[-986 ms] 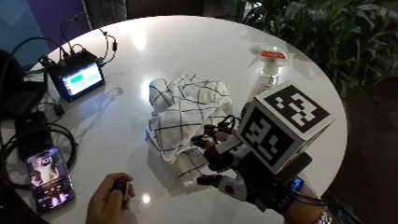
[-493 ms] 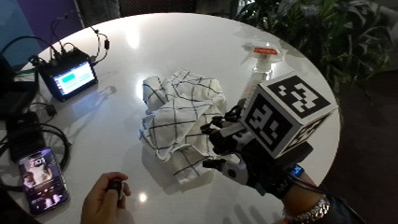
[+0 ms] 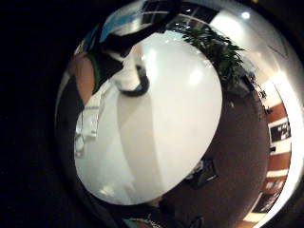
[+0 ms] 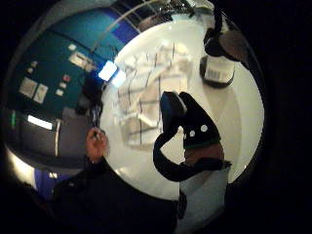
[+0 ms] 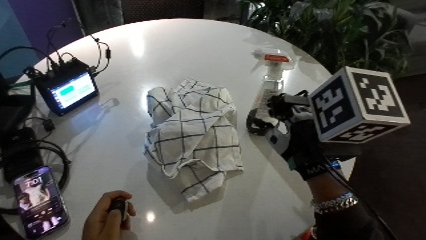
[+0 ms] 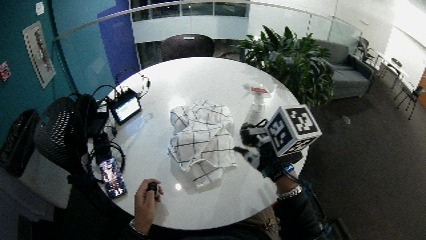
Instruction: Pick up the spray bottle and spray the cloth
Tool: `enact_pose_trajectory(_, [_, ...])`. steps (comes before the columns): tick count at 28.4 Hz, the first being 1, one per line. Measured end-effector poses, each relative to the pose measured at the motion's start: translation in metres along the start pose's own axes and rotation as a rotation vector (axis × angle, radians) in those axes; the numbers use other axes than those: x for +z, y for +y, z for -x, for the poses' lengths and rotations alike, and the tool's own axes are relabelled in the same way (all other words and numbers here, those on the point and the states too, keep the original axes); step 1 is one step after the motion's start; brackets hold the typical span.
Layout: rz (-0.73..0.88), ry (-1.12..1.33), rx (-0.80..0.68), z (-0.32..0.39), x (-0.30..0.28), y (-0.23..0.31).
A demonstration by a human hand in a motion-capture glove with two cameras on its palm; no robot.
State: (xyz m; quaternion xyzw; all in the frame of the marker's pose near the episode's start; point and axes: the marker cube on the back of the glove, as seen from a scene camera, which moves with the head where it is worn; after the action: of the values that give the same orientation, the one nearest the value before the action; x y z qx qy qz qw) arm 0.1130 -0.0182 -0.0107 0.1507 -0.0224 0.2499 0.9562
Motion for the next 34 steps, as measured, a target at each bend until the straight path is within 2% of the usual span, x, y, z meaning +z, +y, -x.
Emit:
enact_pose_trajectory(5, [-0.14, -0.141, 0.161, -0.011, -0.002, -0.016])
enact_pose_trajectory(12, [-0.22, -0.26, 0.273, -0.016, 0.02, -0.042])
enact_pose_trajectory(20, [-0.258, -0.392, 0.322, -0.016, 0.045, -0.059])
enact_pose_trajectory(26, [-0.286, -0.638, 0.332, -0.008, 0.055, -0.071])
enact_pose_trajectory(30, [-0.357, -0.741, 0.338, -0.008, 0.059, -0.083])
enact_pose_trajectory(34, [-0.457, -0.726, 0.318, -0.01, 0.061, -0.092])
